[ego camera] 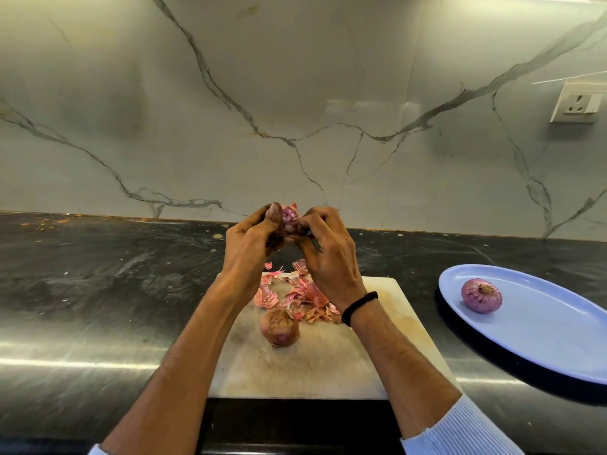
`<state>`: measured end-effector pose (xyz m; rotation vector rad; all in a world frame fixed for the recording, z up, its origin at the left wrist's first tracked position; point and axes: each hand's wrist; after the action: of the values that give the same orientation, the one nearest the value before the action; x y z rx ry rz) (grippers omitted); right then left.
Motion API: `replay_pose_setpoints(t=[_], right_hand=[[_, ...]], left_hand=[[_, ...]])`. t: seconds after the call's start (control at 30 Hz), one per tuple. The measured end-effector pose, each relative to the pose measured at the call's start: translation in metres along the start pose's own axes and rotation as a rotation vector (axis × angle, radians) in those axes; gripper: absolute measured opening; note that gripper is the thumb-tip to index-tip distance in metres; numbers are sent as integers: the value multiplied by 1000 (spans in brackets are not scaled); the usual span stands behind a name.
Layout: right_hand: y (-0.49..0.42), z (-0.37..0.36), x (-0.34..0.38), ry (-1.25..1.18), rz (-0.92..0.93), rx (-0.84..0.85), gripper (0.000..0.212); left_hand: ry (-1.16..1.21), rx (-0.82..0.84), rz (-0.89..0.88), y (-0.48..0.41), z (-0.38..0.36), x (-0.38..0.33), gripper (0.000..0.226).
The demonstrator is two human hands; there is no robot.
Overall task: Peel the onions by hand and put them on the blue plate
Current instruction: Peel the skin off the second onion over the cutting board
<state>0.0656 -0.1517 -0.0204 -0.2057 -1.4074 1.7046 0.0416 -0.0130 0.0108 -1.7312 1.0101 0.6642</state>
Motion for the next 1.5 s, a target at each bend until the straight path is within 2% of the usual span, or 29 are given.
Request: replay_pose_setpoints(t=[0.1,0.3,0.47,0.57,0.8,0.97,1.07,1.23,1.33,1.5], right_hand=[[0,1,2,-62,-22,8,20],[0,2,6,-88,-26,-3,46],[1,3,6,-37,10,-61,28],[2,5,7,-22,22,-72,17],[2,5,9,-25,15,-32,14],[2,3,9,-32,10,4,16],[2,5,8,-32,-6,-2,16],[3,3,6,-25,-82,37,37],[2,1,4,-37,-95,62,49],[2,-1,3,-17,-78,64,49]], left_hand=[[-1,-13,3,0,0,0,41],[-4,-22,1,0,0,1,41],[-24,-25,-22,-1,1,2,21],[-31,-13,-28,0,0,2,28],[-22,-58,-8,-2,0,2,45],[0,-111,36,-5,1,2,33],[26,-169,61,-7,3,2,34],[11,-176,79,-9,6,2,26],[-7,-129,75,-7,5,1,31],[-3,-65,81,-5,4,0,35]])
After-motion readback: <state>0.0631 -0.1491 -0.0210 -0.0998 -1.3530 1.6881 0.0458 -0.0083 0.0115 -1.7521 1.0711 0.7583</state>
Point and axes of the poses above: each hand's wrist, its own y-axis away from the middle knuckle, its own z-axis out of the back of the hand, x = y × z, and after that the axes turned 13 degrees about -z, right-handed
